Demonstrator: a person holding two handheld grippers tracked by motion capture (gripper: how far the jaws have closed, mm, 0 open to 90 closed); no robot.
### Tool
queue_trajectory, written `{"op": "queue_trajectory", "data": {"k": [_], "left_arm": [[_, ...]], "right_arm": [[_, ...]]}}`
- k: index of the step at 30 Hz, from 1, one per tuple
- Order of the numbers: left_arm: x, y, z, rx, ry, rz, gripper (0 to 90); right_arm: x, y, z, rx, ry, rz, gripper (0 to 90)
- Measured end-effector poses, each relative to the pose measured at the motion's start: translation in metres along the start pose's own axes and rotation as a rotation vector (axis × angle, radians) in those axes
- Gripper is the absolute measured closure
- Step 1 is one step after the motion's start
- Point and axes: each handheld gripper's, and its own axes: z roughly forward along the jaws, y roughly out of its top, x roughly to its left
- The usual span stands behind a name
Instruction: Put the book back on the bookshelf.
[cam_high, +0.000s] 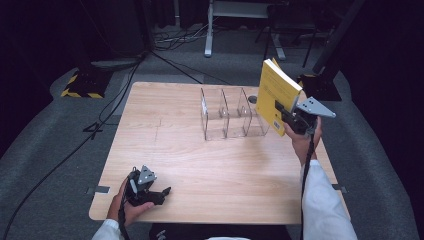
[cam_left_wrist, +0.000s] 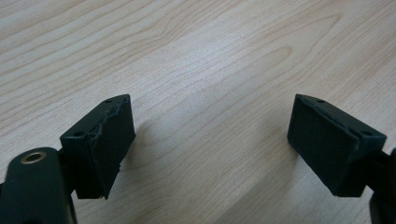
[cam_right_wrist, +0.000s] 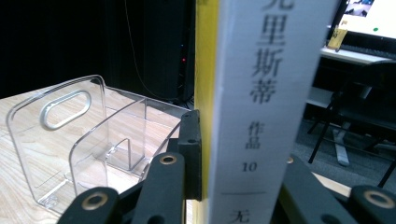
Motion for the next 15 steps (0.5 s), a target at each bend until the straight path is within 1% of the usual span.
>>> {"op": "queue_trajectory", "data": {"k": [4, 6, 10, 13, 15], "left_arm": [[0.000, 0.000, 0.000, 0.000, 0.000, 0.000, 15.4], [0.000, 0.000, 0.000, 0.001, -0.001, 0.001, 15.4], [0.000, 0.000, 0.000, 0.000, 0.000, 0.000, 15.4], [0.000, 0.000, 0.000, 0.000, 0.000, 0.000, 15.4], [0.000, 0.000, 0.000, 0.000, 0.000, 0.000, 15.4]], "right_arm": [[0.001, -0.002, 0.011, 0.009, -0.009, 0.004, 76.1], [0.002, -0.002, 0.014, 0.013, -0.009, 0.002, 76.1], [0.004, -0.001, 0.026, 0.027, -0.017, -0.012, 76.1], [0.007, -0.002, 0.034, 0.025, -0.021, -0.015, 76.2], [0.009, -0.003, 0.039, 0.035, -0.020, -0.012, 76.1]]}}
